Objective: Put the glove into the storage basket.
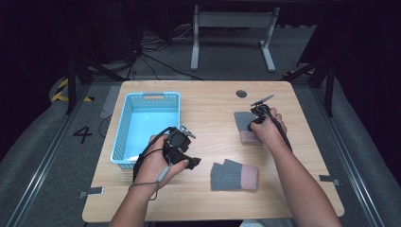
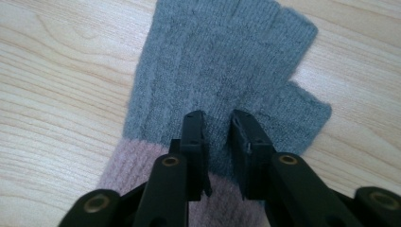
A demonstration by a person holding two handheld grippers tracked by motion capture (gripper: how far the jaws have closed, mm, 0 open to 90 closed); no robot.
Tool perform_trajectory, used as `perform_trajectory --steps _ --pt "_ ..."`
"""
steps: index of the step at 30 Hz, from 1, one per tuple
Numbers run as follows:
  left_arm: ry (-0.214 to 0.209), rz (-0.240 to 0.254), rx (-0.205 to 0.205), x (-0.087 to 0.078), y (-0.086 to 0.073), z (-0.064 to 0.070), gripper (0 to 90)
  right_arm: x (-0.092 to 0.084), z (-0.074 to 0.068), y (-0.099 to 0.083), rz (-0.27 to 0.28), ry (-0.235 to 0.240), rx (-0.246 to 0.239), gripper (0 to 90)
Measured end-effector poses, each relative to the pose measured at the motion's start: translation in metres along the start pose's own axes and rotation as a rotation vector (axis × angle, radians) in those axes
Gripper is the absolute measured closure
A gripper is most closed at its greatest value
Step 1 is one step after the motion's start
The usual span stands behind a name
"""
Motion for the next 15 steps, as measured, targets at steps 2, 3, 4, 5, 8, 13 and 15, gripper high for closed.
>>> perform_trajectory --steps 2,3,4,5,8,13,15 --pt "0.0 -0.001 0.0 0.0 0.0 0.0 38.0 0.0 0.0 0.0 -0.001 0.004 0.0 80.3" --pt "0.0 -0.002 0.001 0.0 0.0 0.0 37.9 0.0 0.001 0.0 0.002 0.009 0.001 81.4" --pt "-0.001 -0.002 0.001 0.0 0.0 0.0 38.0 0.0 0.001 0.0 0.006 0.012 0.0 82.2" --pt "-0.002 -0.003 0.001 0.0 0.0 0.0 37.9 0.0 0.002 -0.001 0.01 0.018 -0.004 83.0" --pt "-0.004 -0.001 0.002 0.0 0.0 -0.001 37.9 -0.001 0.005 -0.001 0.025 0.048 -0.004 85.5" --pt "-0.008 0.006 -0.001 0.0 0.002 -0.003 37.9 -0.006 0.011 -0.004 0.058 0.068 0.0 86.0" --pt "-0.012 0.006 0.002 0.001 0.004 -0.003 37.9 -0.009 0.013 -0.006 0.068 0.081 0.004 86.0"
Point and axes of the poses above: each handheld gripper's, and its own axes: x roughly forward along the jaws, y roughly out of its top, z roughly to its right, the point moved 2 cm from there along x, roughly forward along the jaws, and after that the axes turned 7 degrees about -y, right-handed, at the moved point
